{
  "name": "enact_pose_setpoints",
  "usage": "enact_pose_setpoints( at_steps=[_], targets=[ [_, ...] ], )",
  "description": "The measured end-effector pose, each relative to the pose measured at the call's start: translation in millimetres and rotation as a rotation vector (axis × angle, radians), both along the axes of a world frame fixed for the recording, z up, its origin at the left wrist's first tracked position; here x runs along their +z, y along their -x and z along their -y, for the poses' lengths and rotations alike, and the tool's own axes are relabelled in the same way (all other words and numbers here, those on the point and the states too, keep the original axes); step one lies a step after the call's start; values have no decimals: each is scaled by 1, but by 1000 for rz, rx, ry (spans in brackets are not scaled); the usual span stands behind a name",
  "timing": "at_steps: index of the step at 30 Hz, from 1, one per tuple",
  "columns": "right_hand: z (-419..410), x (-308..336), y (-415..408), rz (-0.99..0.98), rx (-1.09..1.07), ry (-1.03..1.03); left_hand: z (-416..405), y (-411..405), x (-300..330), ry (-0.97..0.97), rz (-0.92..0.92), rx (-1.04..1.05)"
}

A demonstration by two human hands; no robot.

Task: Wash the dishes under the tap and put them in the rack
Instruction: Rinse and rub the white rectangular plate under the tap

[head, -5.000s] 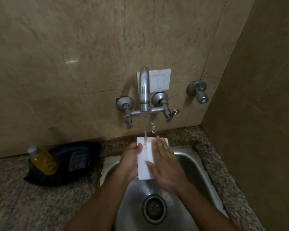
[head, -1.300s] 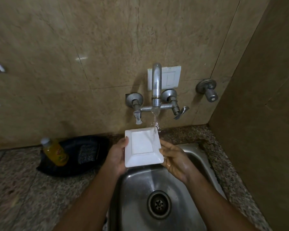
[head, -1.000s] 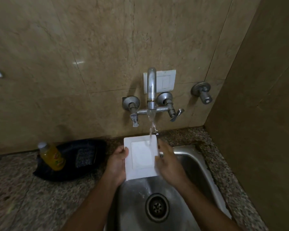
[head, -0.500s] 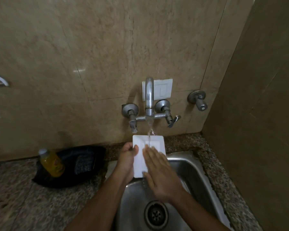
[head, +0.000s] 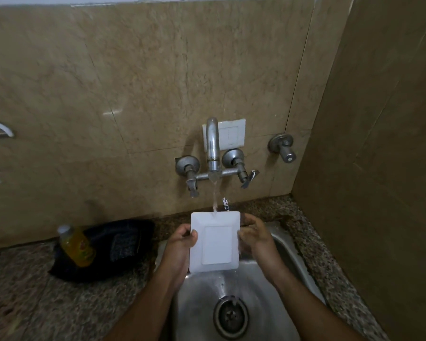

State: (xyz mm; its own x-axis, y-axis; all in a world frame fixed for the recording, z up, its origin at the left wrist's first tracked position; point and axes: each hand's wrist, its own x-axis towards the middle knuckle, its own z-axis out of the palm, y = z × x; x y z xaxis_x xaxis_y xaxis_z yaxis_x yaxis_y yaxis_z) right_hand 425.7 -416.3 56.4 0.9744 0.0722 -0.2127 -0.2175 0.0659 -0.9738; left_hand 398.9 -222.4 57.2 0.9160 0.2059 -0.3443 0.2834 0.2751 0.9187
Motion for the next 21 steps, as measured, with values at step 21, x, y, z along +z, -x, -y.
enact_pose_setpoints(
  at_steps=[21],
  targets=[
    [-5, -19, -10, -339, -78, -9, -28, -10, -1, -214, 138, -257]
  ],
)
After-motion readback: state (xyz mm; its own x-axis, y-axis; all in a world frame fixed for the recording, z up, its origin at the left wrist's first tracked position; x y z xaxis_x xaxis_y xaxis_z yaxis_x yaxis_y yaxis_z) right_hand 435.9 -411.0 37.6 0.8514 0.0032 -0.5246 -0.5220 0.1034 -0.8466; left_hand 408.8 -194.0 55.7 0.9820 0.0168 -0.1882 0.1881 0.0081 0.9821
